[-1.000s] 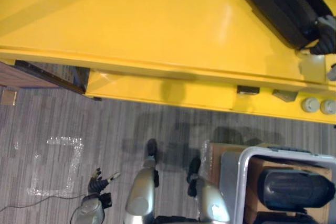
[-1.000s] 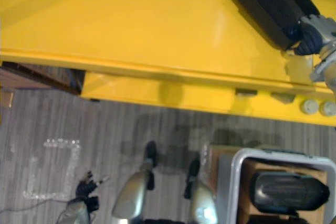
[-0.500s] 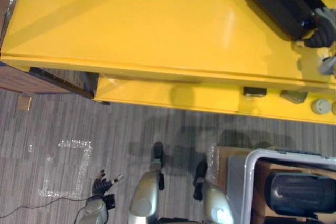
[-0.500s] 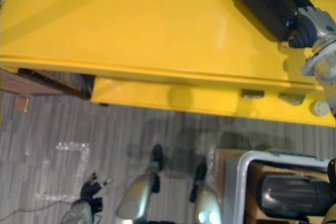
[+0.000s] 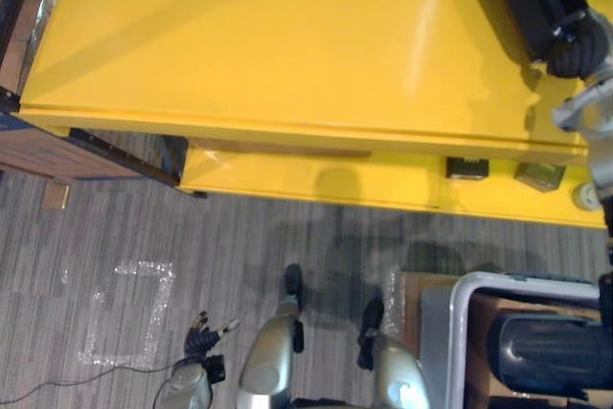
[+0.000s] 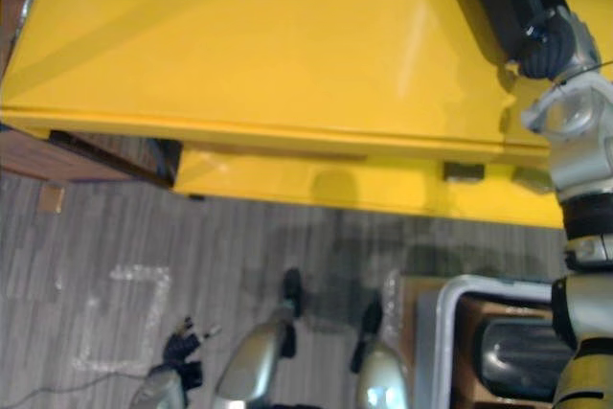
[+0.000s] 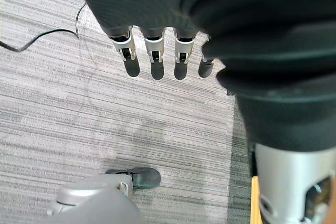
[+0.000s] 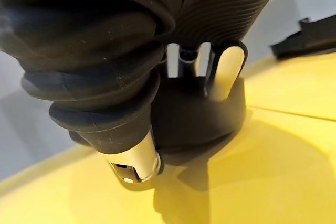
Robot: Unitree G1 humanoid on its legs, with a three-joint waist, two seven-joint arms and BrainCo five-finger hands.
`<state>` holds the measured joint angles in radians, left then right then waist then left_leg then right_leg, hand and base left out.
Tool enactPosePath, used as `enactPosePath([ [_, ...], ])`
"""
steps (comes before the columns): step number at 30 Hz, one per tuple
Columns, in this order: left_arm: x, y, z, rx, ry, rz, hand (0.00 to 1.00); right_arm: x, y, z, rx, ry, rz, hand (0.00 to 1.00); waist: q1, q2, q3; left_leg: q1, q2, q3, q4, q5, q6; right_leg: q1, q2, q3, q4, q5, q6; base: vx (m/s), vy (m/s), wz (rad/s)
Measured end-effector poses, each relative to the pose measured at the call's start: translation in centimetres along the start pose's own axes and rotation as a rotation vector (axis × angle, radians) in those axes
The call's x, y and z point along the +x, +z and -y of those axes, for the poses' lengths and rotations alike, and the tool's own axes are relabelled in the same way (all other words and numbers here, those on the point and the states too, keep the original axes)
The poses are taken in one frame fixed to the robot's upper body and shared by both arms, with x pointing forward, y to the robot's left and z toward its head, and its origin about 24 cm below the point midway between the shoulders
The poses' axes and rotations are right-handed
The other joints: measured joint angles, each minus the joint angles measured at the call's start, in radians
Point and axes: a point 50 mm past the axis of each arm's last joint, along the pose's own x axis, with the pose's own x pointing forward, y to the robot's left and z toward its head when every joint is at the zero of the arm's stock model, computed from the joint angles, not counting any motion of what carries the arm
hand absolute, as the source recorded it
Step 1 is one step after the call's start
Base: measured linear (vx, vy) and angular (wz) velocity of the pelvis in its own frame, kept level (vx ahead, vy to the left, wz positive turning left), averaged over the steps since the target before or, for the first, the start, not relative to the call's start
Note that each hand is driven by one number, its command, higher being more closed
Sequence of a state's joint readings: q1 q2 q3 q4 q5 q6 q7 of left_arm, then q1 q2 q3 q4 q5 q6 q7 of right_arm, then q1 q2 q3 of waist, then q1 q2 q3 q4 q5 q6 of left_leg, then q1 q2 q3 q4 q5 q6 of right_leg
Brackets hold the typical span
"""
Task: Walk over and take plastic housings, then place them on the shelf
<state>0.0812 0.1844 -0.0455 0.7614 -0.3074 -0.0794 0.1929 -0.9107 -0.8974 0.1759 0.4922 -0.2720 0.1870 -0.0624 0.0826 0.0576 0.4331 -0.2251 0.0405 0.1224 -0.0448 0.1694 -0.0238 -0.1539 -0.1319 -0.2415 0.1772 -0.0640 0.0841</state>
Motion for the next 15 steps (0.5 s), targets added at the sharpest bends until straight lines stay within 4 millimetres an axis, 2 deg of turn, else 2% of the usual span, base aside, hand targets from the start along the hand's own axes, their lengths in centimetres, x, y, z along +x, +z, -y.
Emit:
enactPosePath([
  [2, 0.0, -0.1, 0.0, -0.001, 0.001, -0.004, 0.0, -0.4, 0.5, -0.8, -0.005, -0.007, 0.009, 1.0, -0.012, 0.0, 0.0, 0.004, 0.0, 0.003, 0.0, 0.0, 0.0, 0.001, -0.001, 0.003, 0.002, 0.0, 0.0, 0.01, 0.003, -0.04],
  [5, 0.0, -0.1, 0.1, -0.001, 0.0, -0.006, 0.0, -1.0, 0.8, -1.8, -0.002, -0.005, 0.017, 1.0, -0.014, 0.0, 0.0, 0.019, 0.001, 0.016, -0.005, 0.0, 0.0, 0.005, -0.001, 0.015, 0.006, -0.001, -0.001, 0.01, 0.001, -0.12],
  [15, -0.1, -0.4, 0.2, -0.001, 0.016, -0.031, 0.0, -2.2, 2.3, -3.4, 0.035, 0.013, 0.041, 1.0, -0.038, -0.001, 0.0, 0.031, 0.001, 0.026, -0.02, 0.005, 0.001, 0.0, -0.002, 0.024, 0.017, -0.003, 0.0, 0.0, 0.001, -0.03],
])
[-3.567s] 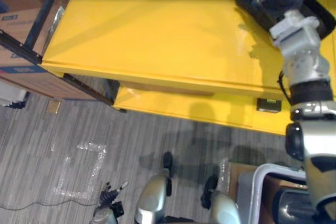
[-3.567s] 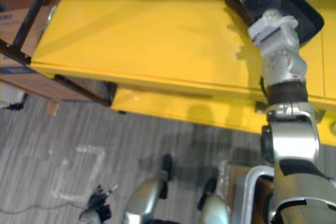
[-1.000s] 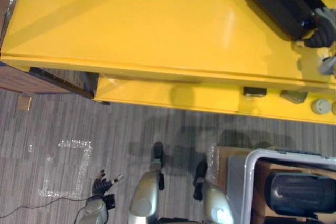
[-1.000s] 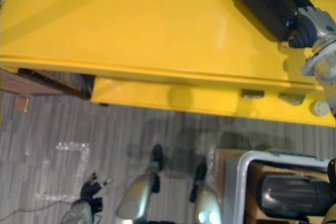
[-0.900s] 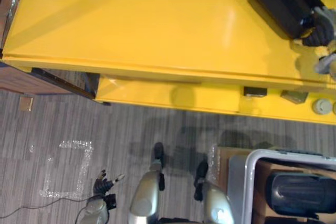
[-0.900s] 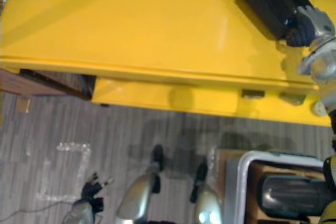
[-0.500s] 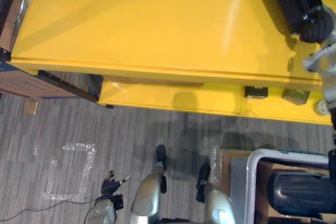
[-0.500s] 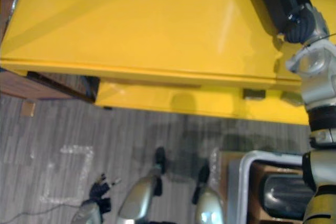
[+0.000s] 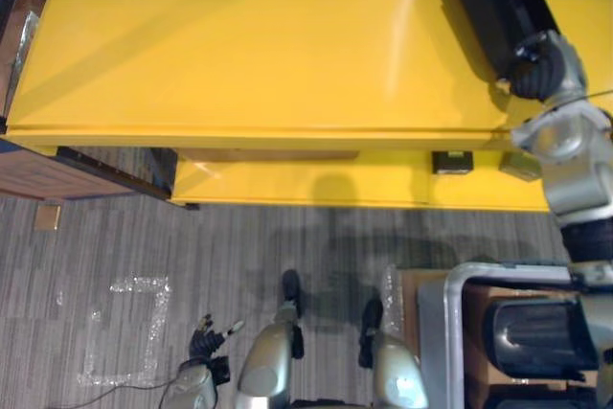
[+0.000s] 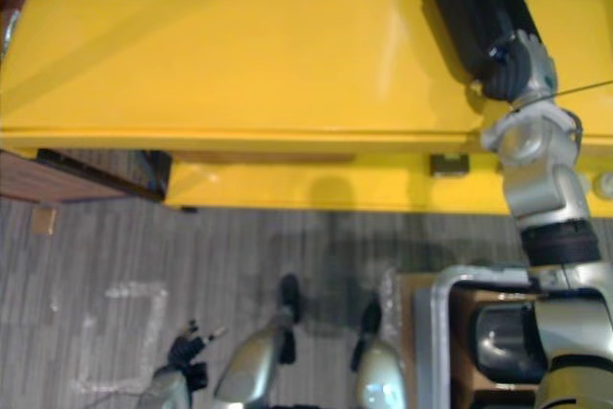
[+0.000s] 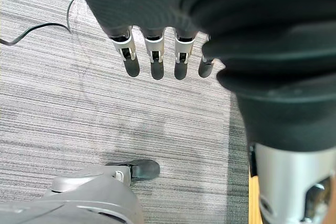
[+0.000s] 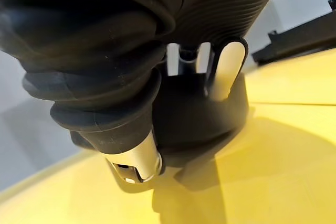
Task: Walk over and take plastic housings, then place them on the shelf
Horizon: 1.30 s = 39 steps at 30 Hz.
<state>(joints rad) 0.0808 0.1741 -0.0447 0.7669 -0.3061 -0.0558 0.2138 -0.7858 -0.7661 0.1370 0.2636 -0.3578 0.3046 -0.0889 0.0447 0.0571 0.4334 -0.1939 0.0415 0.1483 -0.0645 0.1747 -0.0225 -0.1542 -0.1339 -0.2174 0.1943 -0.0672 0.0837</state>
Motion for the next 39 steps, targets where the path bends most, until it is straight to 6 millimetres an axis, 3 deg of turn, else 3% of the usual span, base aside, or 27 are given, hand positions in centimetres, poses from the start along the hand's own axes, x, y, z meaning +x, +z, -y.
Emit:
enactPosePath([
  [10, -0.2, -0.4, 1.2, -0.013, -0.022, -0.018, 0.0, 0.1, 0.6, -1.2, 0.209, -0.085, -0.082, 1.0, -0.001, 0.0, 0.0, 0.001, 0.001, 0.0, 0.001, 0.0, -0.001, -0.002, 0.0, 0.002, 0.007, -0.001, -0.001, 0.0, 0.0, 0.0],
  [14, 0.2, -0.2, 1.4, -0.004, -0.021, -0.03, 0.0, 1.0, 0.8, -1.3, 0.277, -0.116, -0.138, 1.0, 0.001, 0.0, 0.0, 0.002, 0.001, -0.001, 0.001, 0.002, -0.003, -0.004, -0.001, 0.002, 0.015, -0.003, -0.002, 0.0, 0.0, 0.0],
  [27, 0.2, 0.1, 1.9, -0.005, -0.034, -0.022, 0.0, 2.4, 1.1, -0.6, 0.285, -0.138, -0.172, 1.0, 0.013, 0.01, 0.005, 0.0, 0.0, -0.007, -0.007, 0.01, -0.005, -0.019, -0.005, -0.002, 0.04, -0.013, -0.004, 0.01, -0.003, 0.0],
  [28, 0.2, 0.1, 2.0, -0.006, -0.035, -0.022, 0.0, 2.5, 1.2, -0.6, 0.285, -0.139, -0.172, 0.0, 0.013, 0.012, 0.006, 0.0, 0.0, -0.007, -0.007, 0.01, -0.005, -0.019, -0.005, -0.002, 0.041, -0.013, -0.004, 0.0, 0.0, 0.0],
  [39, 0.3, 0.6, 3.2, -0.026, -0.066, -0.012, 0.0, 2.7, 1.3, -0.8, 0.315, -0.115, -0.18, 0.0, 0.019, 0.028, 0.014, 0.001, 0.0, -0.011, -0.007, 0.012, -0.005, -0.02, -0.006, -0.005, 0.049, -0.018, -0.005, 0.0, 0.0, 0.0],
])
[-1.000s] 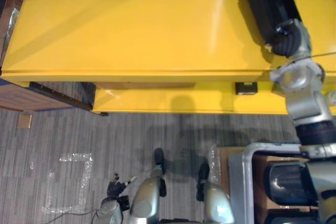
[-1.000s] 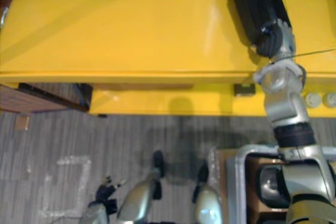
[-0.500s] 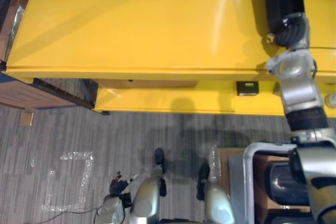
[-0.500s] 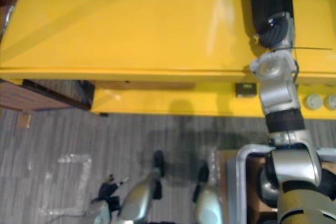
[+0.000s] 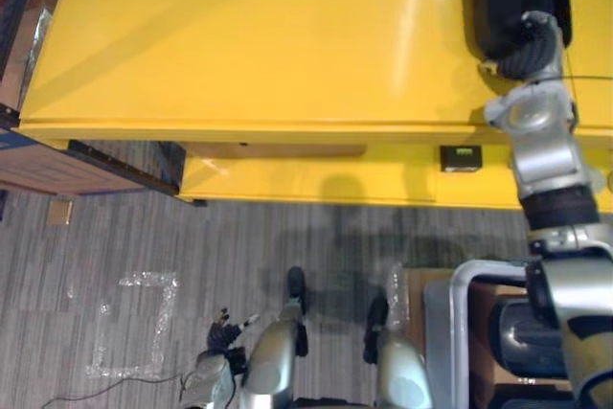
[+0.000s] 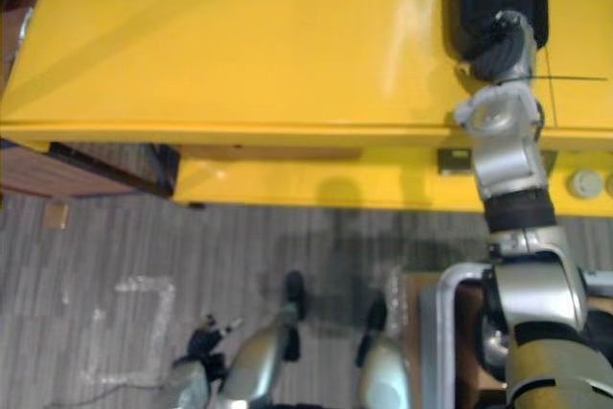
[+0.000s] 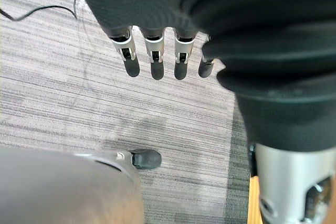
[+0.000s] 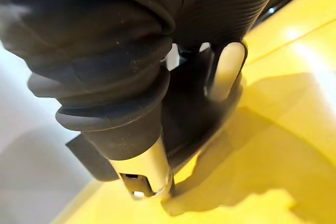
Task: Walk over and take plastic housings, then place them on the shelf
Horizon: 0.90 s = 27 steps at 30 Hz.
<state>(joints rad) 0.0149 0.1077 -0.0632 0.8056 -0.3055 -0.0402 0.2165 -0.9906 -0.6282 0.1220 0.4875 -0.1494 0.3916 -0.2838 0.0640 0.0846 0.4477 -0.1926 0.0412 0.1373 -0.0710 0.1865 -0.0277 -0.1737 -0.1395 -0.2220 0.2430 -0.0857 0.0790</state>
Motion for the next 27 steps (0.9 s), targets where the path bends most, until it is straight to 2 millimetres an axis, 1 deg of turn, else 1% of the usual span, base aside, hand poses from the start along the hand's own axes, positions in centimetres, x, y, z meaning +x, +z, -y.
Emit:
enactPosePath([
  [13, 0.0, -0.1, 0.0, 0.0, 0.0, -0.003, 0.0, -0.1, 0.3, -0.1, 0.011, 0.006, 0.01, 0.0, -0.001, 0.0, 0.0, 0.011, 0.001, 0.005, -0.006, 0.002, 0.0, 0.005, 0.0, 0.003, 0.001, 0.0, 0.0, 0.0, -0.002, -0.01],
  [17, -0.1, -0.2, -0.2, -0.001, 0.004, -0.007, 0.0, -1.0, 0.8, -0.5, -0.047, 0.077, 0.083, 0.0, -0.017, -0.003, 0.002, 0.017, 0.001, 0.004, -0.007, 0.002, 0.0, 0.017, 0.001, 0.001, -0.007, 0.0, 0.0, 0.0, 0.0, 0.0],
  [19, 0.0, 0.0, -0.3, -0.007, 0.009, -0.003, 0.0, -1.5, 1.2, -0.7, -0.102, 0.125, 0.13, 0.0, -0.024, -0.01, 0.006, 0.017, 0.002, 0.005, -0.007, 0.002, 0.0, 0.017, 0.003, 0.001, -0.008, 0.0, 0.0, 0.0, 0.0, 0.0],
  [24, 0.0, 0.2, -0.6, -0.014, 0.017, 0.006, 0.0, -1.6, 1.6, -0.3, -0.203, 0.155, 0.181, 0.0, -0.026, -0.028, 0.017, 0.017, 0.004, 0.005, -0.007, 0.002, 0.0, 0.018, 0.005, 0.001, -0.012, 0.0, 0.0, 0.0, 0.0, 0.0],
  [27, 0.0, 0.5, -0.7, -0.016, 0.017, 0.024, 0.0, -1.6, 2.0, 0.3, -0.293, 0.159, 0.218, 0.0, -0.024, -0.04, 0.024, 0.017, 0.003, 0.005, -0.007, 0.002, 0.0, 0.021, 0.005, 0.001, -0.018, 0.002, 0.002, 0.0, 0.0, 0.0],
])
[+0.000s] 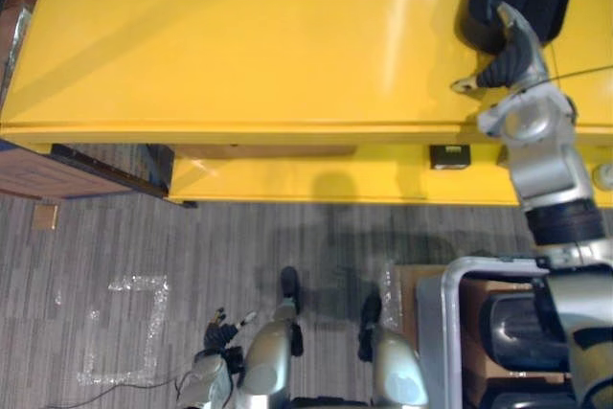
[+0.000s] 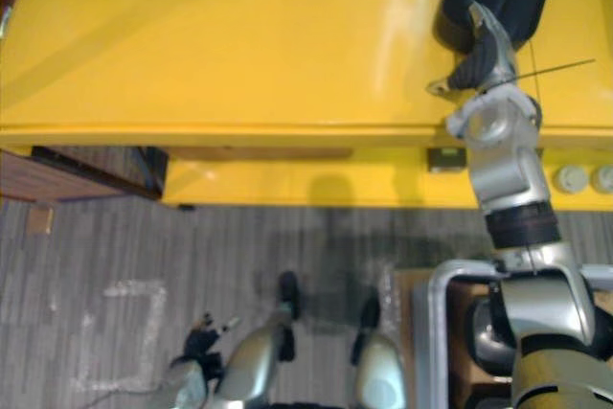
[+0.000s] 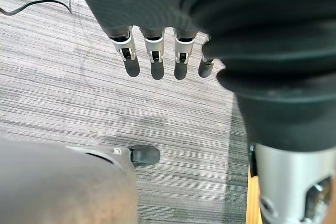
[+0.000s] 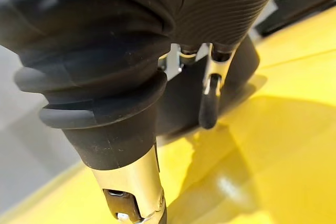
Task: Walk over and take plastic housings, then place them on the shelf
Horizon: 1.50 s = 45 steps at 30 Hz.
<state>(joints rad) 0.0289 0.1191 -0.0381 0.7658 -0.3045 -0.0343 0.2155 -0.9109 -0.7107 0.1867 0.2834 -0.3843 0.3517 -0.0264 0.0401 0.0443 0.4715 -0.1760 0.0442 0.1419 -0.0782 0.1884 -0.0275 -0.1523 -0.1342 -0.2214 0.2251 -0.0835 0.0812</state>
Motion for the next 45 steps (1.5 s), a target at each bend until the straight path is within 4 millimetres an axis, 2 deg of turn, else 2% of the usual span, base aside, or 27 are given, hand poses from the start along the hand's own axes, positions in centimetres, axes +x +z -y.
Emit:
enactPosePath([
  [3, -0.1, -0.1, -0.5, -0.002, 0.011, 0.003, 0.0, 0.0, -0.6, 1.3, -0.076, -0.018, -0.01, 0.0, 0.0, -0.007, 0.004, 0.0, -0.002, -0.003, -0.001, 0.0, 0.0, 0.009, 0.0, -0.004, -0.014, 0.005, 0.003, 0.03, -0.003, 0.04],
  [5, -0.1, -0.2, -1.1, -0.002, 0.03, -0.001, 0.0, 0.1, -0.9, 3.0, -0.141, -0.085, -0.01, 0.0, 0.0, -0.008, 0.005, 0.0, -0.001, -0.005, -0.001, 0.0, 0.0, 0.013, 0.002, -0.006, -0.023, 0.009, 0.003, 0.01, -0.002, 0.02],
  [8, -0.1, -0.3, -1.8, 0.005, 0.045, -0.004, 0.0, 0.2, -0.1, 5.3, -0.238, -0.204, 0.024, 0.0, -0.003, -0.013, 0.008, 0.0, 0.002, -0.003, -0.001, 0.0, 0.0, 0.014, 0.007, -0.005, -0.028, 0.011, 0.002, 0.01, -0.01, -0.02],
  [13, -0.1, -0.3, -1.9, 0.004, 0.048, -0.001, 0.0, 0.2, 0.9, 7.6, -0.335, -0.31, 0.052, 0.0, -0.003, -0.03, 0.017, -0.002, 0.008, -0.001, -0.001, 0.0, 0.0, 0.015, 0.013, -0.003, -0.037, 0.016, -0.001, 0.0, -0.009, -0.02],
  [21, -0.1, -0.2, -2.0, 0.007, 0.047, -0.002, 0.0, 0.3, 0.7, 8.3, -0.345, -0.267, 0.045, 0.0, -0.004, -0.03, 0.017, -0.017, 0.006, -0.02, -0.001, 0.001, -0.001, 0.014, 0.013, -0.021, -0.046, 0.018, 0.0, 0.02, -0.006, 0.06],
  [25, -0.1, -0.2, -2.1, 0.009, 0.043, -0.004, 0.0, 0.9, 1.4, 7.3, -0.326, -0.095, 0.059, 0.0, -0.001, -0.032, 0.018, -0.017, 0.007, -0.021, -0.001, 0.001, -0.002, 0.014, 0.014, -0.021, -0.046, 0.018, 0.0, 0.0, -0.003, 0.01],
  [29, -0.1, -0.2, -2.0, 0.01, 0.028, -0.004, 0.0, 1.7, 0.9, 6.3, -0.286, 0.064, 0.008, 0.0, 0.003, -0.032, 0.018, -0.016, 0.007, -0.021, -0.001, 0.002, -0.002, 0.015, 0.013, -0.021, -0.044, 0.018, 0.0, 0.0, 0.0, 0.0],
  [35, -0.1, -0.4, -2.1, 0.014, 0.03, -0.021, 0.0, 2.5, -0.3, 5.9, -0.225, 0.21, -0.089, 0.0, 0.009, -0.032, 0.018, -0.015, 0.007, -0.023, -0.001, 0.003, -0.003, 0.015, 0.014, -0.022, -0.041, 0.017, -0.001, 0.0, 0.0, 0.0],
  [45, -0.1, -0.1, -2.0, 0.012, 0.014, -0.011, 0.0, 2.7, -1.6, 6.1, -0.199, 0.308, -0.188, 0.0, 0.011, -0.032, 0.018, -0.01, 0.008, -0.02, -0.001, 0.003, -0.004, 0.017, 0.013, -0.021, -0.038, 0.016, -0.002, 0.0, 0.0, 0.0],
])
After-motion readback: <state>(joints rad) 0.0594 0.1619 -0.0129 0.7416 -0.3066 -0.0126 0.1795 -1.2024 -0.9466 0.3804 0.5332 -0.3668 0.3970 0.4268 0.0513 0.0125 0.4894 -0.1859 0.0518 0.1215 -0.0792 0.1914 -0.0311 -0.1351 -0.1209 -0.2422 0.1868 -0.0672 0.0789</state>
